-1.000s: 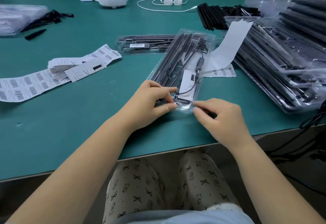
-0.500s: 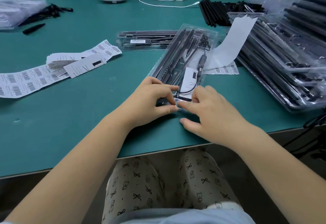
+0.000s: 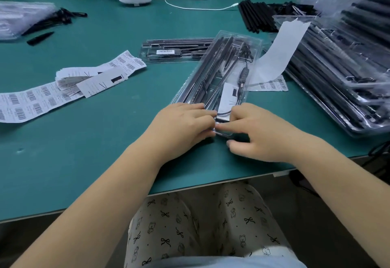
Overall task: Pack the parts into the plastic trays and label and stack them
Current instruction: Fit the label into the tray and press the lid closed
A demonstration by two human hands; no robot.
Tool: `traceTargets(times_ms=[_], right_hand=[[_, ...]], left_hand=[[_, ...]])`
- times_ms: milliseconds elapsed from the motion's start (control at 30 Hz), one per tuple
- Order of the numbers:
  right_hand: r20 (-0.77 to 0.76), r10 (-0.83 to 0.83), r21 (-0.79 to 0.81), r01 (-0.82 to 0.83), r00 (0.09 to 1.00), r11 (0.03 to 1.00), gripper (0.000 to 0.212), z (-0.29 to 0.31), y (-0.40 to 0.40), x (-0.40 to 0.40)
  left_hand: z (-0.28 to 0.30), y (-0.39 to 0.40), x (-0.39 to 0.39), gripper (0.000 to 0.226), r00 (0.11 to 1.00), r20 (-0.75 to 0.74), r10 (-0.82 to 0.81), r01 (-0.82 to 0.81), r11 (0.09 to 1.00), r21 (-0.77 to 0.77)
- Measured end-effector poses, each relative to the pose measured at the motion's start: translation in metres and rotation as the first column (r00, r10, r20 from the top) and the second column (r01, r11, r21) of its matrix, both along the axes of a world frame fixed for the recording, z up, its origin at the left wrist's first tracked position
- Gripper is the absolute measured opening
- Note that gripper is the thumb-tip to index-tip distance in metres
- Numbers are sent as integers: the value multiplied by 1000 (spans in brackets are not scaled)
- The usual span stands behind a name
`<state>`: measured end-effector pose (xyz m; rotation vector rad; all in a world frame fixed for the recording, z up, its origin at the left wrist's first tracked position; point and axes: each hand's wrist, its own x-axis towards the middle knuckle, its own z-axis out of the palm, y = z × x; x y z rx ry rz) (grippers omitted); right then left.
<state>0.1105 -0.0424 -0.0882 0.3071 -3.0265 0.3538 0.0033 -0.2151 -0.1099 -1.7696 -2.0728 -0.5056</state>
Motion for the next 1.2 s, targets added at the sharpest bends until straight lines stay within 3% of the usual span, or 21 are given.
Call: traceTargets(times_ms=[67,100,133,200,267,300,333,400,500,567,633,767,900,1000,1100,1200], right_hand=[[-88,-63,-292,34,994,956,27,-6,6,4],[-146,-175,-483,84,974,871,26,-8,7,5],[-149,-316,-683,134,937,718,28,-9,8,3],[8,-492,-957,148,871,248,35,-9,6,-6],[177,-499,-983,126,848,-135,28,-6,7,-22],[234,-490,-960,121,840,-252,26,-5,9,-31],[280,-483,-940,136,830,-311,28,-4,12,-41],[343,-465,-934,244,816,-260,28,-3,16,-59],[352,-457,-929,363,816,-68,27,-7,17,-81],[290,-533,-929,368,795,43,40,-6,19,-92],[245,-567,-929,357,787,95,49,-1,23,-97],[275,-563,-916,390,779,92,60,1,39,-103],[331,-575,-872,475,748,117,49,3,50,-105],[340,-572,-846,508,747,160,36,4,53,-106],[316,-621,-866,486,718,121,16,6,55,-108],[366,-540,-908,417,758,-31,40,2,62,-106]], left_hand=[[0,1,6,26,999,-10,31,-31,999,14],[0,3,9,26,998,0,58,-58,998,31],[2,4,10,26,996,16,88,-88,994,61],[5,7,11,22,987,73,141,-151,977,150],[5,7,10,12,965,202,168,-219,939,266],[5,5,8,8,941,292,172,-270,902,337],[6,1,6,7,907,383,177,-340,844,414],[11,-5,0,13,815,563,136,-497,664,559],[24,-19,-21,16,650,752,-106,-694,321,645],[29,-30,-38,20,505,839,-204,-840,110,532],[28,-39,-50,23,356,878,-320,-923,26,383],[25,-50,-60,23,235,901,-364,-966,14,257],[25,-65,-65,21,231,883,-409,-972,-54,229],[26,-78,-71,19,159,855,-494,-987,-65,145],[25,-86,-79,21,56,825,-562,-994,42,96],[21,-83,-82,20,-75,887,-455,-974,224,32]])
